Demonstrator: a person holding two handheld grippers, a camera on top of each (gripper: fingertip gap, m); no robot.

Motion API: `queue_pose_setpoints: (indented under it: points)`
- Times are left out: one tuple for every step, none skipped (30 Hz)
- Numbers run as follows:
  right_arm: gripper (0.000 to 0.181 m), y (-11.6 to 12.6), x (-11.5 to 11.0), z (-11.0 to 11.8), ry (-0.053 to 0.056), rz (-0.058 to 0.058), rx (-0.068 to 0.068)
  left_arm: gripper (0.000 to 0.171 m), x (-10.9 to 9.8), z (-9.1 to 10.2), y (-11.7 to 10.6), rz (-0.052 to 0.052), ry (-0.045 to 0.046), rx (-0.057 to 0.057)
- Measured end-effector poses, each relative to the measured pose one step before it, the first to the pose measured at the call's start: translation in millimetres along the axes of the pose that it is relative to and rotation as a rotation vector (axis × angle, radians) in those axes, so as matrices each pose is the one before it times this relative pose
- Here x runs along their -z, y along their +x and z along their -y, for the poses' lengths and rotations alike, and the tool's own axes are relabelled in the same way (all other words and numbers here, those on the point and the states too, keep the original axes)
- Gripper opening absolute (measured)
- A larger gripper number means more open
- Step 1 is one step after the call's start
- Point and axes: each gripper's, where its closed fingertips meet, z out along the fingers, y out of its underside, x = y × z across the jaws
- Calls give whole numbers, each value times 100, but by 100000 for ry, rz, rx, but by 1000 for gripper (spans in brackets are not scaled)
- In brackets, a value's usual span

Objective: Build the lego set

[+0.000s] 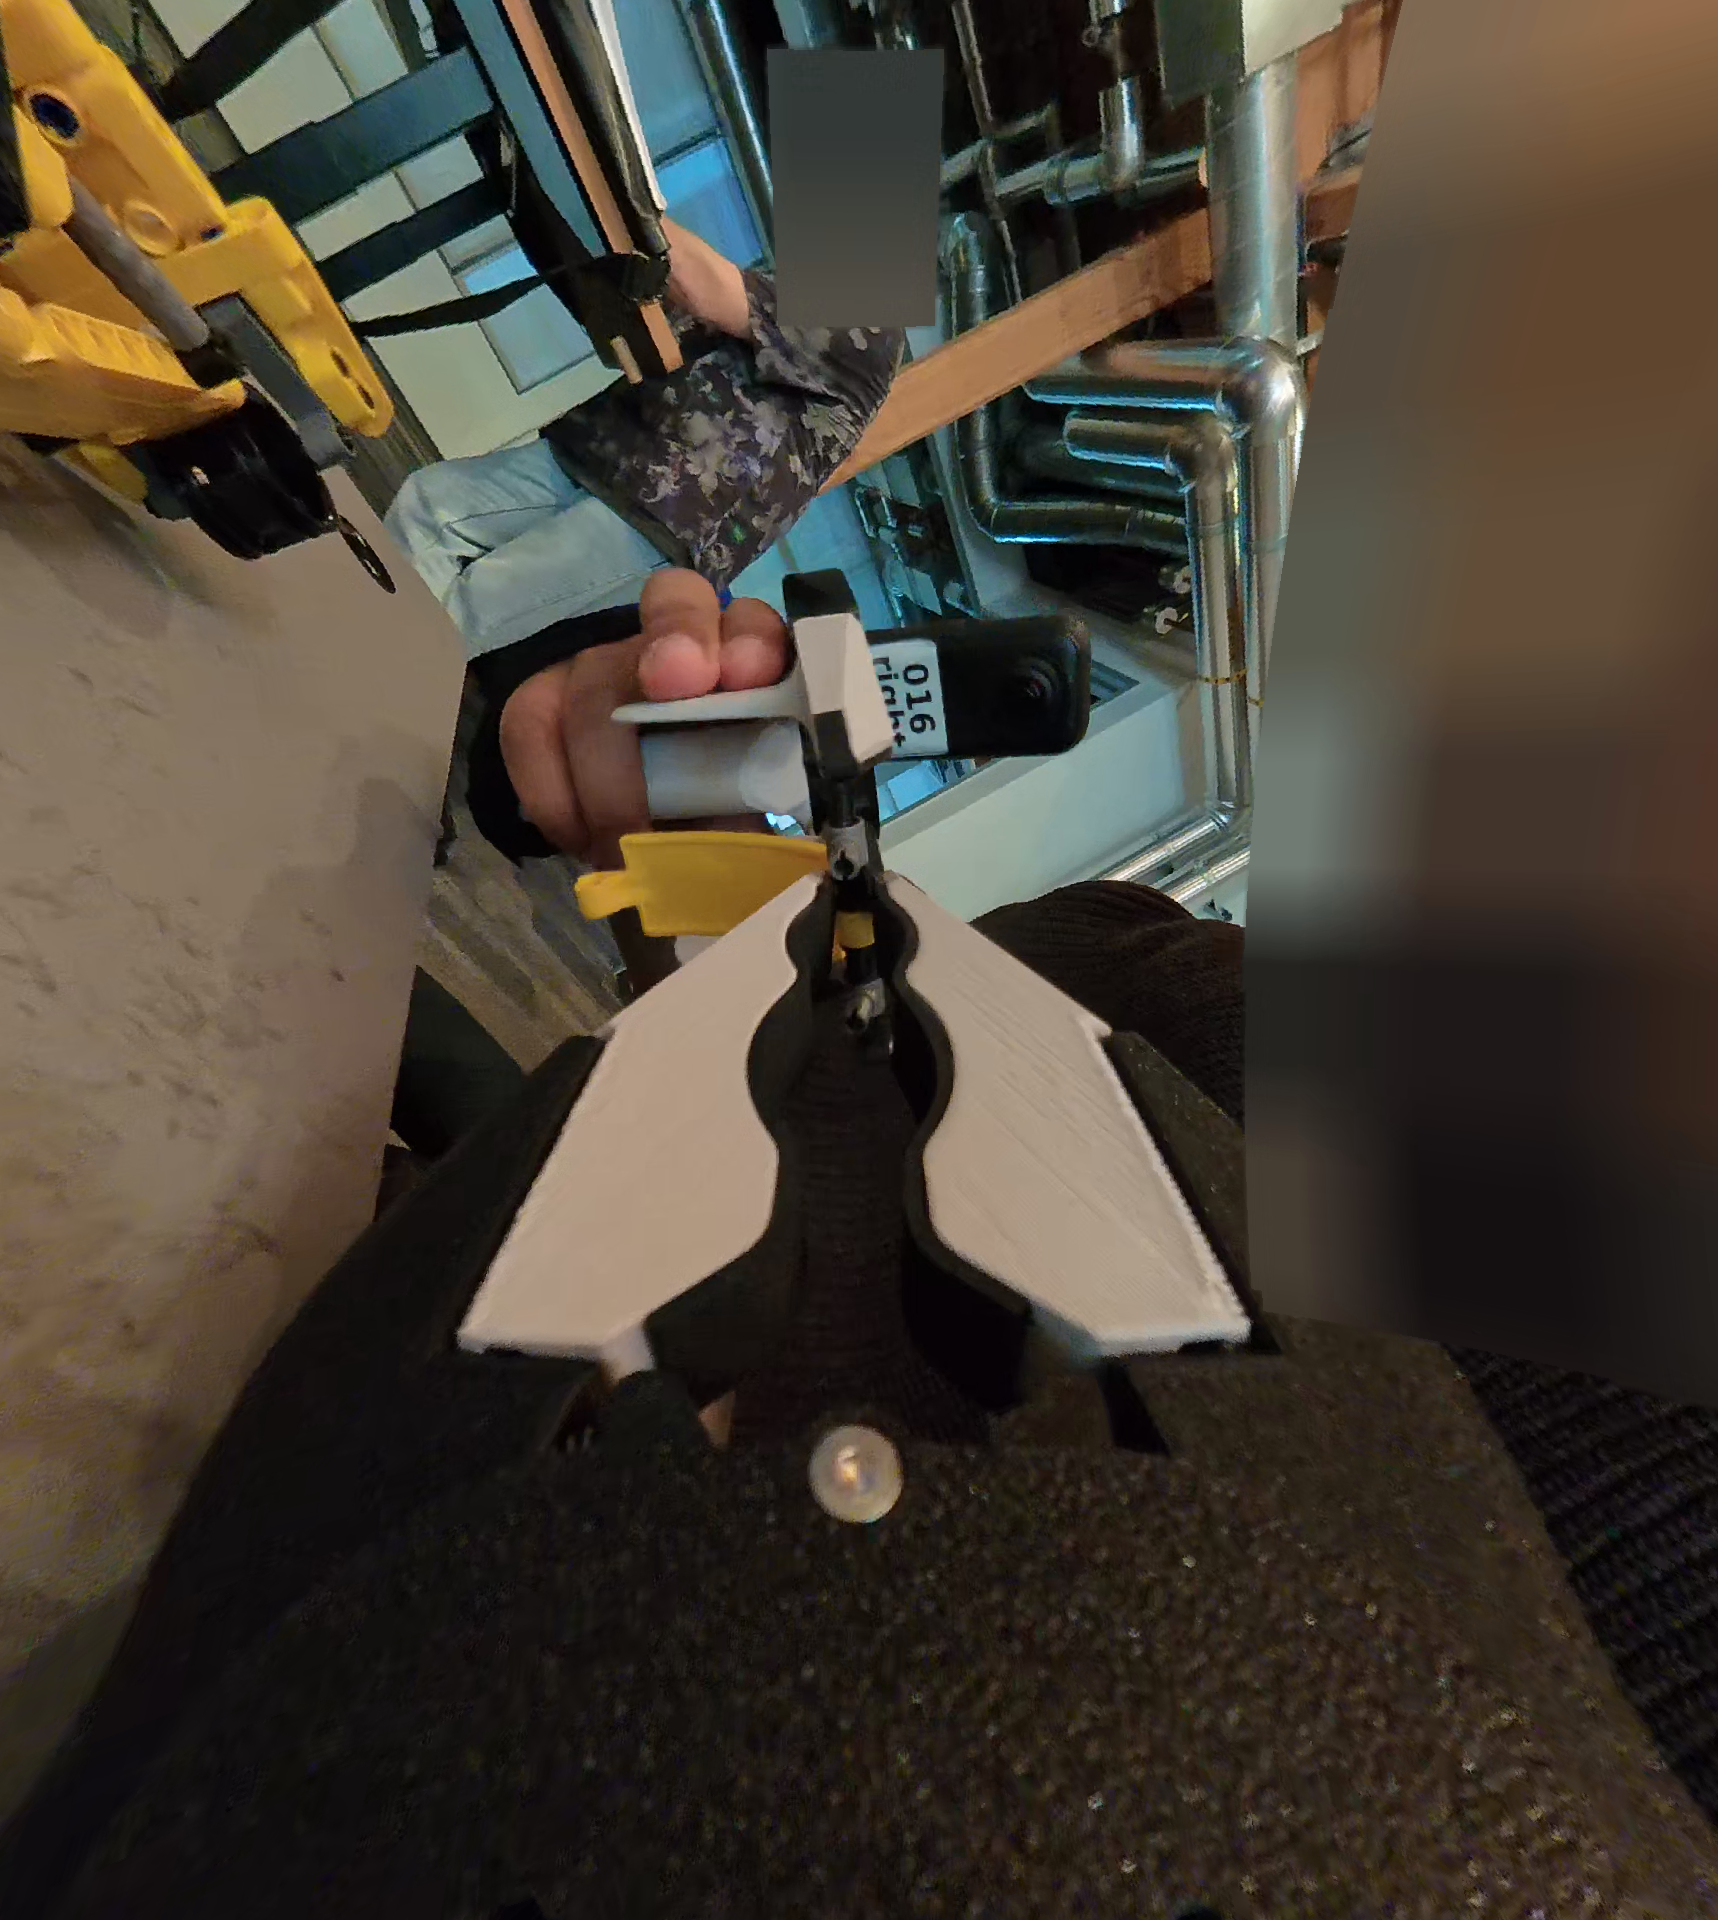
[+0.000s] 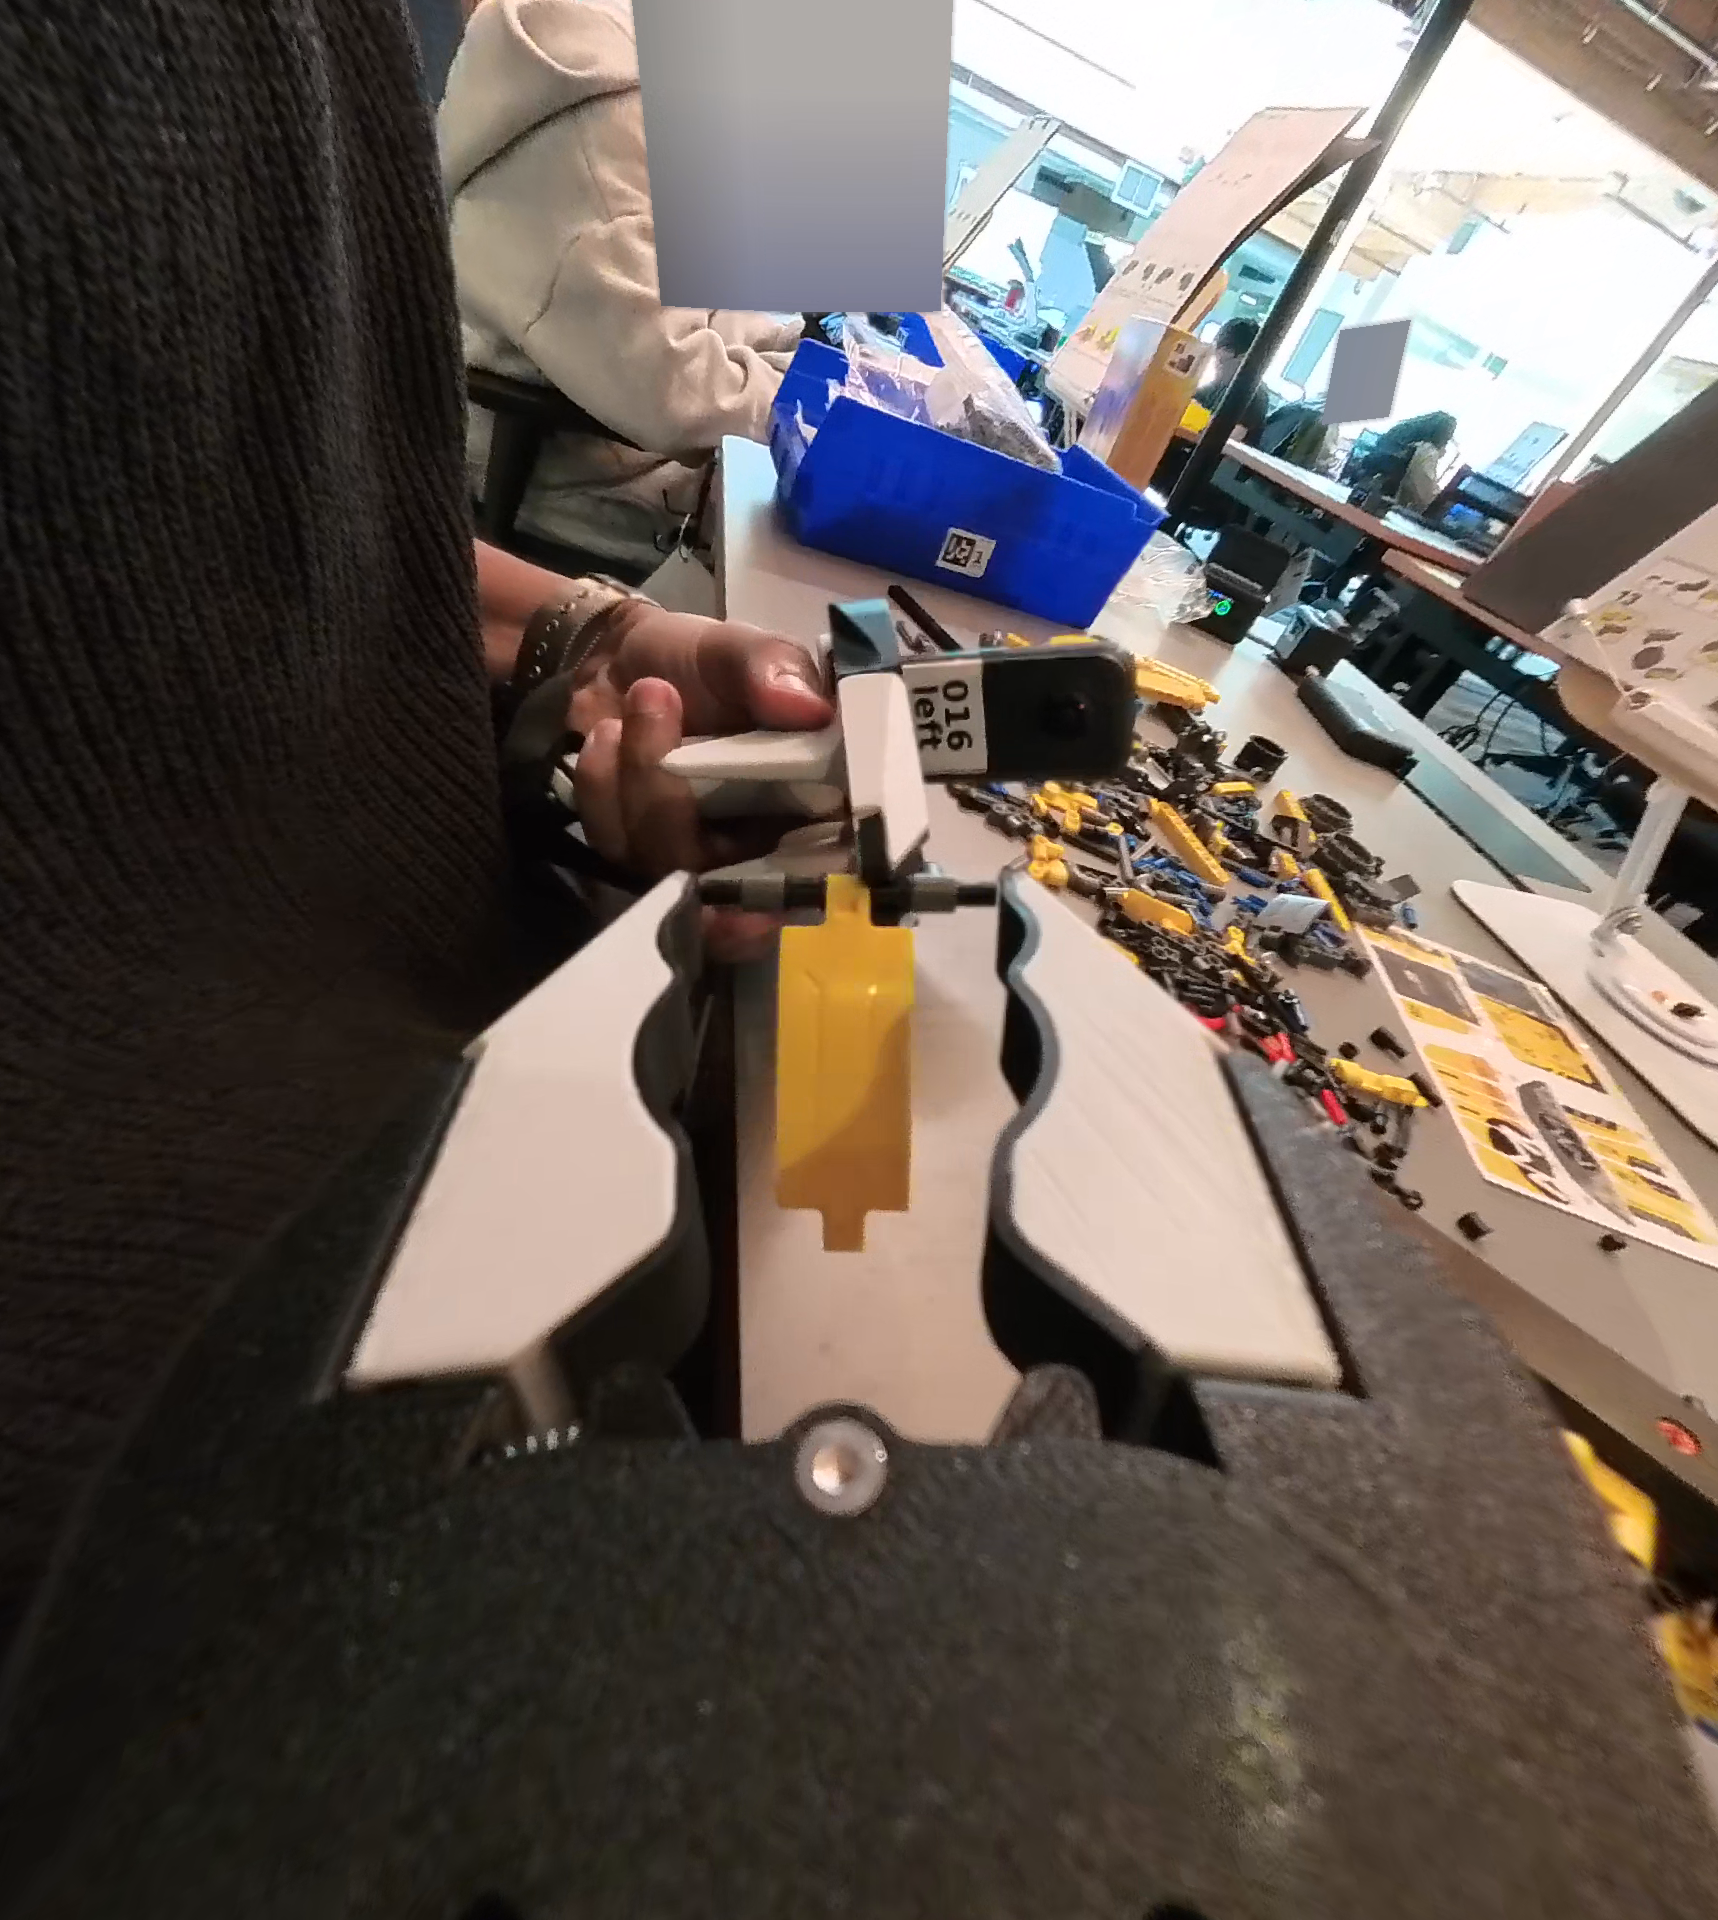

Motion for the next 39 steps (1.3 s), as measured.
queue_pose_setpoints:
  points:
    - [56,-24,-24,-40,-390,-245,1242,5,28,-19,-30,-375,46,960]
    - [57,-58,-26,-50,-458,198,655,5,-12,-66,-76,166,-235,474]
    - [57,-72,-33,-6,-250,423,206,5,-43,-68,-20,45,-182,124]
    - [57,-36,-39,25,-18,303,56,5,-61,-77,65,-376,-419,152]
    - [57,10,-24,18,-16,43,-18,5,-57,-21,-7,41,-12,-28]
    - [57,41,-23,0,-117,-91,-8,5,-35,30,4,-45,124,14]
    - [57,75,-10,11,-36,-379,-3,5,-15,61,10,-216,342,79]
    - [57,103,6,10,106,-526,-135,5,21,117,-14,24,699,-32]
    - [57,95,13,13,117,-446,-384,5,37,88,-2,-52,513,110]
    - [57,100,16,-5,54,-590,-557,5,47,91,-12,-52,532,75]
    - [57,130,12,-9,87,-848,-597,5,69,122,-7,128,823,-88]
    - [57,134,22,-10,106,-1098,-652,5,79,134,-17,120,776,-10]
    - [57,130,14,12,122,-1226,-629,5,90,153,1,50,908,3]
    - [58,126,38,41,366,-1166,-538,5,89,156,-48,404,976,-55]
    - [58,69,33,55,505,-808,-432,5,73,153,-54,278,937,43]
    - [58,16,33,-6,196,-396,-376,5,37,27,16,-265,193,258]
    - [58,29,5,-62,-195,-316,-381,5,12,49,-25,65,336,90]
    - [58,28,-1,-68,-242,-262,-330,5,4,79,-36,278,494,-97]
    - [58,-4,-19,-63,-141,14,-238,5,-7,-9,31,-169,-117,69]
    - [59,-28,-24,-30,-68,172,-216,5,-24,25,-29,206,128,-40]
    - [59,-13,-37,-12,-12,134,-164,5,-13,22,-36,310,187,-92]
    - [60,-15,-35,-6,-56,145,-74,5,-13,-21,4,5,-108,-25]
    - [60,-12,-37,7,-85,298,17,5,-27,-14,4,-47,0,23]
    - [60,-14,-31,2,-49,286,48,5,-6,13,-29,209,177,62]
    - [60,1,-30,3,3,260,-60,5,-22,6,-17,-6,100,91]
    - [60,4,-28,-10,23,314,-125,5,-27,-27,21,-279,-132,194]
    - [60,-11,-39,-5,60,284,32,5,-29,-24,-7,-51,-49,192]
    - [60,-7,-29,-3,104,182,257,5,-33,-39,-1,-130,-270,136]
    - [60,-14,-37,-21,20,172,280,5,-53,-109,14,-257,-699,127]
    - [60,-29,-26,-28,-77,284,106,5,-49,-81,21,-146,-499,30]
    - [59,-28,-26,-14,-17,317,19,5,-58,-38,8,-61,-286,63]
    - [58,-16,-8,3,88,164,146,5,-35,-36,6,-129,-282,113]
    - [57,0,0,5,86,54,324,5,-30,-45,10,-168,-344,92]
    - [58,-12,18,-16,-88,232,196,5,-7,20,-7,-47,52,62]
    - [57,-36,16,-18,-175,514,-130,5,1,-43,-18,56,-309,-44]
    - [57,-24,10,-9,-164,451,-296,5,-19,-32,1,21,-251,-76]
    - [58,-15,6,-16,-191,268,-237,5,-2,-5,-9,187,-53,-200]
    - [57,-15,12,0,-161,215,-209,5,-7,-18,-3,128,-200,-270]
    - [57,1,9,5,-152,174,-407,5,-13,-5,11,50,-111,-225]
